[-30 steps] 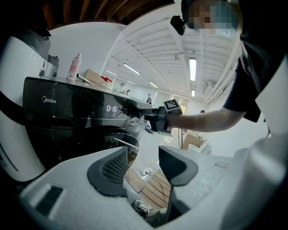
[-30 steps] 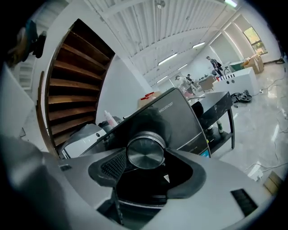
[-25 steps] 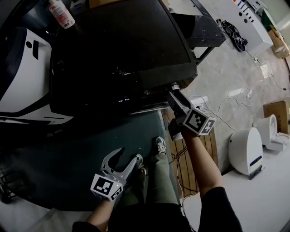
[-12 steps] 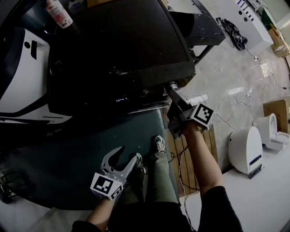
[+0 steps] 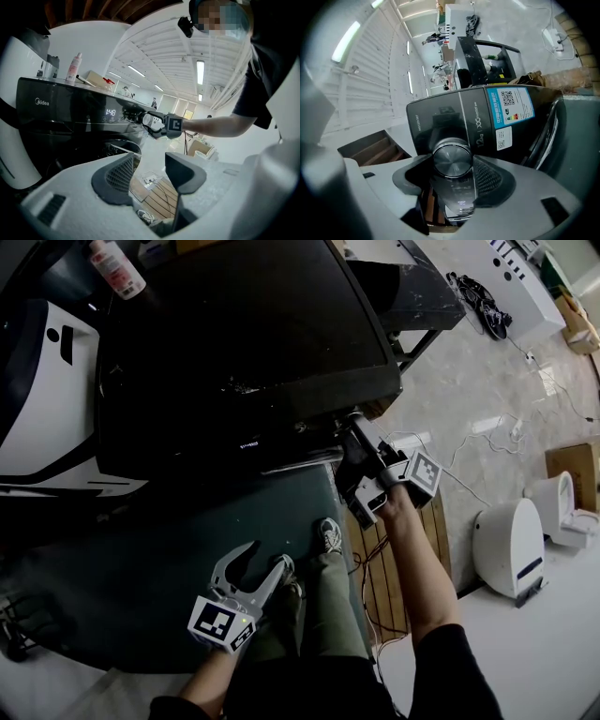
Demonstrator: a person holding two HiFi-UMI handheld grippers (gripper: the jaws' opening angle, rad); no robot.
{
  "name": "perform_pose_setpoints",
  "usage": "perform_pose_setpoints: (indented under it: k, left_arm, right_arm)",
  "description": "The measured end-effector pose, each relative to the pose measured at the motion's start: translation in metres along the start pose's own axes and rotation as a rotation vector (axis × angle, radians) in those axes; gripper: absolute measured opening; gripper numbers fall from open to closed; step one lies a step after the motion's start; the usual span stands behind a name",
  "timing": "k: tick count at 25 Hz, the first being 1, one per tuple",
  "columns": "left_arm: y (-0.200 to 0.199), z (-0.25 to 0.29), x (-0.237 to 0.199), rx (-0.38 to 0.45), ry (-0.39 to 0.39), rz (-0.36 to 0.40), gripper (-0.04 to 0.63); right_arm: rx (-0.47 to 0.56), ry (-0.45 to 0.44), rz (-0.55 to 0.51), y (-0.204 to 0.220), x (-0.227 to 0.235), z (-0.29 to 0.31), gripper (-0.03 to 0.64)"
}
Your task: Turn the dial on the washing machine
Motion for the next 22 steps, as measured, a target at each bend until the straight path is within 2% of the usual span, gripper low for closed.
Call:
perform_pose_setpoints:
  k: [3, 6, 9, 12, 15, 17, 22]
  left_arm:
    - [0.000, 0.001, 0.001, -0.003, 0.004, 0.000, 0.210]
    - [0.001, 0.002, 0.003, -0.004, 0.009, -0.002, 0.210]
    - [0.002, 0.002, 0.003, -0.005, 0.012, -0.002, 0.210]
    - [0.004, 0.001, 0.002, -0.009, 0.013, -0.001, 0.210]
    - [0.006, 0.000, 0.002, -0.012, 0.012, -0.002, 0.210]
    - [0.007, -0.002, 0.002, -0.014, 0.012, -0.003, 0.210]
    - [0.009, -0.007, -0.001, -0.018, 0.006, -0.005, 0.210]
  right_arm:
    - [0.003, -0.006, -0.011, 0.000, 0.000, 0.000, 0.259]
    - [0.006, 0.032, -0.082, -0.003, -0.002, -0.003, 0.348]
    - [-0.007, 0.068, -0.210, -0.005, -0.003, -0.011, 0.382]
    - [-0.054, 0.109, -0.494, -0.005, -0.014, -0.014, 0.391]
    - [-0.097, 0.100, -0.743, 0.006, -0.032, -0.006, 0.394]
    - [-0.108, 0.187, -0.933, 0.010, -0.035, -0.008, 0.394]
    - [-0.178, 0.361, -1.573, 0.024, -0.048, 0.000, 0.394]
Point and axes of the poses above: the fingertips, and each gripper's own axes: z forward along the fingers, x to its right, y out of its underside, the point moved 6 cm from there along -z, backward along the fingers, and after that the axes turned 15 degrees about -z, right-handed, at the moved point
